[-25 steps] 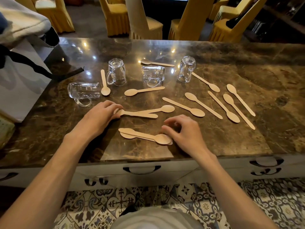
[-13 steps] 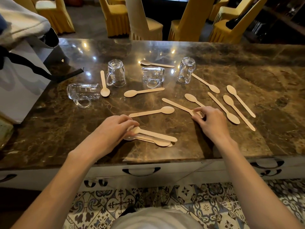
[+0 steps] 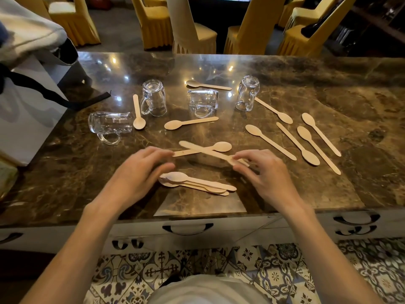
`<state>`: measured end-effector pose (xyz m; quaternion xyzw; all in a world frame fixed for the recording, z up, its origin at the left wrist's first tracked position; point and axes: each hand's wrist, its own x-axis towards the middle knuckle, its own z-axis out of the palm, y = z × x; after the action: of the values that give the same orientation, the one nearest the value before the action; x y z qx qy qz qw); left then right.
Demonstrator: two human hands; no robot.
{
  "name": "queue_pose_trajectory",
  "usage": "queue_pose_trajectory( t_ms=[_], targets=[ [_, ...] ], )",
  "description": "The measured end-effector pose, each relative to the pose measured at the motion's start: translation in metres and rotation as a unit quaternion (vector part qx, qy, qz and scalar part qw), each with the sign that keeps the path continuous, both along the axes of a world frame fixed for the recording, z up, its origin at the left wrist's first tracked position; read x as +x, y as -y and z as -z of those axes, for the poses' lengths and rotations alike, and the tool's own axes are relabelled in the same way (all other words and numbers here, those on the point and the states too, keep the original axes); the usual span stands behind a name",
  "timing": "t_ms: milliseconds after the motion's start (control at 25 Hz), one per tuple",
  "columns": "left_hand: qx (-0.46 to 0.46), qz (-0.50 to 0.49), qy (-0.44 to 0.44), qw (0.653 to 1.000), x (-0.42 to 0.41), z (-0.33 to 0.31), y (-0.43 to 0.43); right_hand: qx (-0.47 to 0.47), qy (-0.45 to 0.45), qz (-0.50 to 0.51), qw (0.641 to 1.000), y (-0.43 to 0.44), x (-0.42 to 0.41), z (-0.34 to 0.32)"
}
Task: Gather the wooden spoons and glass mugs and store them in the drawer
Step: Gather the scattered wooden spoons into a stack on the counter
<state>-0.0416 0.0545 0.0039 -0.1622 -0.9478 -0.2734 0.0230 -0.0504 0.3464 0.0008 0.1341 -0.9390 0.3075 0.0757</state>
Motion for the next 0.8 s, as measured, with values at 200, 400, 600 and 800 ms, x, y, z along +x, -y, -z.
queue_pose_trajectory(
  t_ms=[200,400,600,800],
  targets=[
    [-0.003,-0.082,-0.045,0.996,-0.031,-0.009,0.004,0.022,0.026,-0.072,0.997,0.02,0.016,0.009],
    [-0.07,-0.021,0.041,0.996,-0.06,-0.003,-0.019,0.036,0.038,-0.078,0.996,0.023,0.023,0.019],
    [-0.136,0.013,0.055,0.989,-0.07,0.002,-0.043,0.018,0.045,-0.087,0.995,0.02,0.023,0.018],
    [-0.151,0.019,0.068,0.986,-0.076,0.005,-0.049,-0.025,0.044,-0.066,0.997,0.009,0.016,0.015]
  ],
)
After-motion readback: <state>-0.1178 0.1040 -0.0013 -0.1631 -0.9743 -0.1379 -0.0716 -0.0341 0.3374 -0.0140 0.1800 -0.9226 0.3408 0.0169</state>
